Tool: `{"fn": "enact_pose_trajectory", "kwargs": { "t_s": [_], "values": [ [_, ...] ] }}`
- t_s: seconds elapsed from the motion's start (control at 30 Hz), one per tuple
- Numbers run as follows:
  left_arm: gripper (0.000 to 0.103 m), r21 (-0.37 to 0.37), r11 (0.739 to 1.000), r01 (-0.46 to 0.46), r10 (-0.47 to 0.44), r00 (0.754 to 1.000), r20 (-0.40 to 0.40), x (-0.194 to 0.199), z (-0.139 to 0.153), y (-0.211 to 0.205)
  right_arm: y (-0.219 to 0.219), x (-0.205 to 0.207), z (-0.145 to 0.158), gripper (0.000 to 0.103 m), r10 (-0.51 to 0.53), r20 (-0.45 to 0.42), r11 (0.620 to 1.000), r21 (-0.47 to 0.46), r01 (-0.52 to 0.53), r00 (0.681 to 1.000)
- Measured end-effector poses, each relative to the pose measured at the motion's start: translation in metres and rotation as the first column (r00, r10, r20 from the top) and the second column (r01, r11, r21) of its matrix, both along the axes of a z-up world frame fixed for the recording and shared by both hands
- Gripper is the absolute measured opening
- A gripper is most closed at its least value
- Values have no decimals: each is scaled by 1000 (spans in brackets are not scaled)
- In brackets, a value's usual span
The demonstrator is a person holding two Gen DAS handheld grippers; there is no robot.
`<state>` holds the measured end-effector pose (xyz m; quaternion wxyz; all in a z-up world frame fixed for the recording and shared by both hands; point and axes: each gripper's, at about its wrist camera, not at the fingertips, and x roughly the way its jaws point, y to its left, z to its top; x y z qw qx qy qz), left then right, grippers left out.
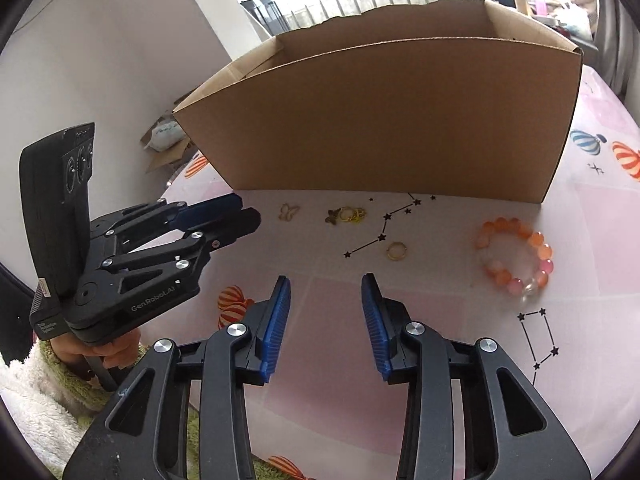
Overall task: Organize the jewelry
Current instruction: 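Bring both tools back to the table toward the butterfly charm and gold ring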
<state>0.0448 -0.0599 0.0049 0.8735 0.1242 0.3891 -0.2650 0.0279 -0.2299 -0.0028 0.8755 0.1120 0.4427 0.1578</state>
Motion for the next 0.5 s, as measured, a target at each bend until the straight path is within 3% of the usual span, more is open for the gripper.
{"fn": "enact_pose_trajectory", "kwargs": {
  "t_s": [0.13,0.43,0.5],
  "values": [
    [40,52,998,38,-39,999,21,6,-8,-6,3,4,-3,36,21,3,1000,-10,-21,1000],
    [40,74,994,85,-84,996,-19,26,-18,-10,0,1,-9,36,59,4,998,20,-59,998],
    [34,70,992,100,-98,995,-31,28,-20,-9,0,1,-9,36,65,0,998,25,-65,998]
  ]
}}
